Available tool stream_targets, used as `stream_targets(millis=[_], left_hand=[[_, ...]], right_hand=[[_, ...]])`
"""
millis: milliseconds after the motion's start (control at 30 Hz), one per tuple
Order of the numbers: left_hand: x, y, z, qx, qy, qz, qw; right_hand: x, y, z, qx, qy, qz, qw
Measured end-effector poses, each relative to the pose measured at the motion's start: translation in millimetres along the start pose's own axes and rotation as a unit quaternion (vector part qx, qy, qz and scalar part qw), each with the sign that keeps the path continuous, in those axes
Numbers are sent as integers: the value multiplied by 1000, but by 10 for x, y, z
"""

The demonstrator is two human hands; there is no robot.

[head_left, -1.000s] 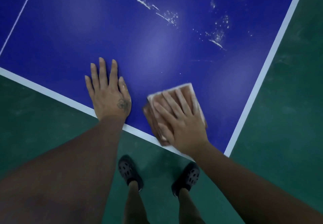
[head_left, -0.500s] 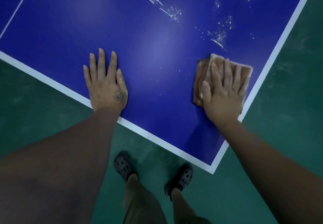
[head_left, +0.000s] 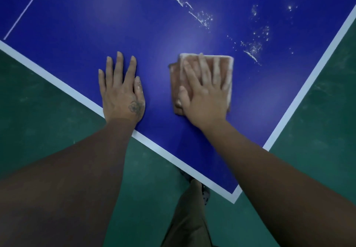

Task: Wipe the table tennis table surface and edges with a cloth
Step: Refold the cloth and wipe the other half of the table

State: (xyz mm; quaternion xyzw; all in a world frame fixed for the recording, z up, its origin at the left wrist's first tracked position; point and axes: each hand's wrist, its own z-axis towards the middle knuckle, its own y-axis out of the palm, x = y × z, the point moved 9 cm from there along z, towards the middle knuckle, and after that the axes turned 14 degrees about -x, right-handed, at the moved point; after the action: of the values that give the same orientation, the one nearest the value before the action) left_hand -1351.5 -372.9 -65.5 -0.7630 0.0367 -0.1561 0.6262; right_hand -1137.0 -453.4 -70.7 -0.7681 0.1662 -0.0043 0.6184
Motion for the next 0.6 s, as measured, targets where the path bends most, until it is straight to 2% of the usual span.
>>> stream_targets(millis=[67, 167, 267, 333, 400, 500, 600], left_hand=[[-8, 1, 2, 2, -1, -1, 1000], [7, -17, -5, 5, 1, -10, 1000], [1, -31, -8, 5, -3, -3, 1000], [3, -38, -18, 4, -4, -1, 1000], [18, -52, -16, 6, -2, -1, 1000], [22, -58, -43, 0, -5, -5, 1000], [25, -69, -51, -5, -3, -11, 1000]], right_hand=[[-255, 117, -177, -4, -83, -12, 996], [-271, 365, -929, -33, -175, -22, 984], [168, 484, -1608, -80, -214, -72, 971], [519, 432, -1706, -100, -233, -104, 962], [799, 301, -1514, -94, -218, -114, 965], [1008, 70, -986, -49, -103, -84, 990], [766, -23, -528, -15, 2, -46, 999]])
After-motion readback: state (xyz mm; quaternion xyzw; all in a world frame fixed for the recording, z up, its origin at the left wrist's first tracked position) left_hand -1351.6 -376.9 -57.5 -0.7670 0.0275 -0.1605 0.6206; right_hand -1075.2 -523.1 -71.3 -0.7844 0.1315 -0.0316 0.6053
